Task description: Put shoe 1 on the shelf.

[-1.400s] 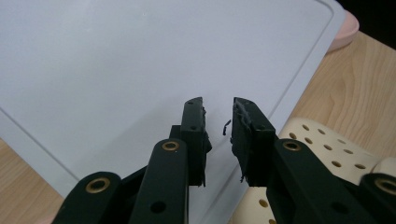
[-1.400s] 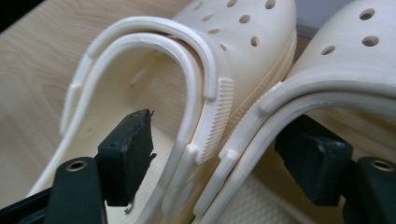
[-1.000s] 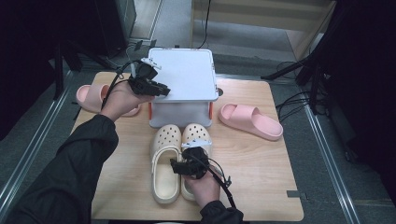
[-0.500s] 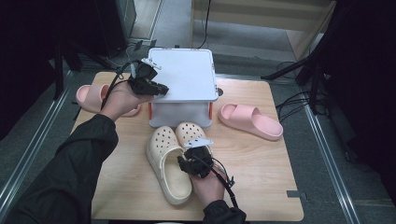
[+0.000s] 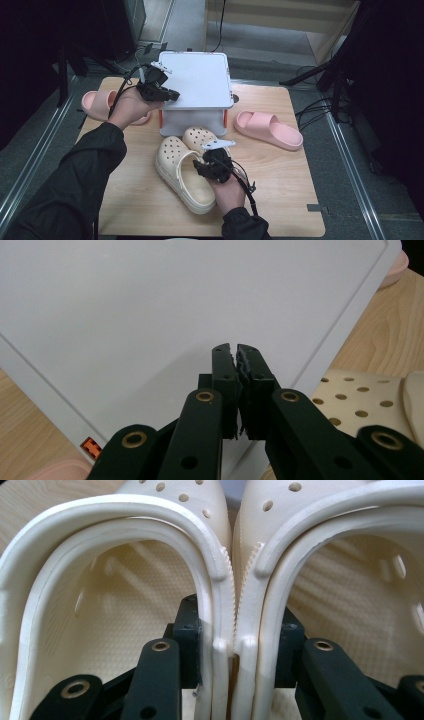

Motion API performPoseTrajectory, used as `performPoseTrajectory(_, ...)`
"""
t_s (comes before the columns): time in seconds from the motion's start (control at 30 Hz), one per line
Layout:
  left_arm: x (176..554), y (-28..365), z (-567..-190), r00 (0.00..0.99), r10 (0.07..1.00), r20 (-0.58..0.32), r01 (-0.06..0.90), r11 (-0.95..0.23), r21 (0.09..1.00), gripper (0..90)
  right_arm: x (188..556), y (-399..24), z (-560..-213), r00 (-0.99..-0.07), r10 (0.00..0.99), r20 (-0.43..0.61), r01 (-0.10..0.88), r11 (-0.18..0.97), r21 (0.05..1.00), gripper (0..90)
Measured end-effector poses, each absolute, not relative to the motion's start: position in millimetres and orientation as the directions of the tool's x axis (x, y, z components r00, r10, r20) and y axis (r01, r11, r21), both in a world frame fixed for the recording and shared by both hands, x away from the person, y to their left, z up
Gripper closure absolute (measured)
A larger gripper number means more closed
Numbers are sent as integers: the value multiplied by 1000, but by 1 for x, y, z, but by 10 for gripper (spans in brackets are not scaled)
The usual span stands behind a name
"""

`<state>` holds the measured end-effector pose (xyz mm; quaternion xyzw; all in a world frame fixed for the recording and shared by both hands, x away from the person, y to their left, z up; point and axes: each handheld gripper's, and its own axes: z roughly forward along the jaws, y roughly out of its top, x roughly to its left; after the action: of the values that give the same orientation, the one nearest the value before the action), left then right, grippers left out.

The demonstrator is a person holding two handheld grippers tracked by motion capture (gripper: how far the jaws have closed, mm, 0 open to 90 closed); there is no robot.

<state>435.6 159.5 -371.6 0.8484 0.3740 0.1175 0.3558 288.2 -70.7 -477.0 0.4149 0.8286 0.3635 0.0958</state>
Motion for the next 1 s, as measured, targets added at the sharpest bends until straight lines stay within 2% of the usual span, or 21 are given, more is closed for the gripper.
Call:
performPoseTrajectory(0.17,435,166,-369,689,714,-121,589,-455,668,847,299,-72,-466,-636,761,133,605,384,697,655)
performPoseTrajectory(0.53,431,173,-367,696,713,-82,579,-490,652,859,331,-66,-455,-615,783,95,594,381,708,654)
performPoseTrajectory(0.7,430,173,-366,688,720,-90,591,-484,645,863,353,-65,-459,-581,806,112,610,340,716,654)
performPoseTrajectory(0.9,430,174,-366,690,718,-95,593,-485,643,867,370,-58,-467,-557,827,78,604,339,722,653)
performPoseTrajectory(1.0,430,173,-366,688,721,-86,588,-483,649,873,379,-57,-470,-529,842,105,617,297,729,652)
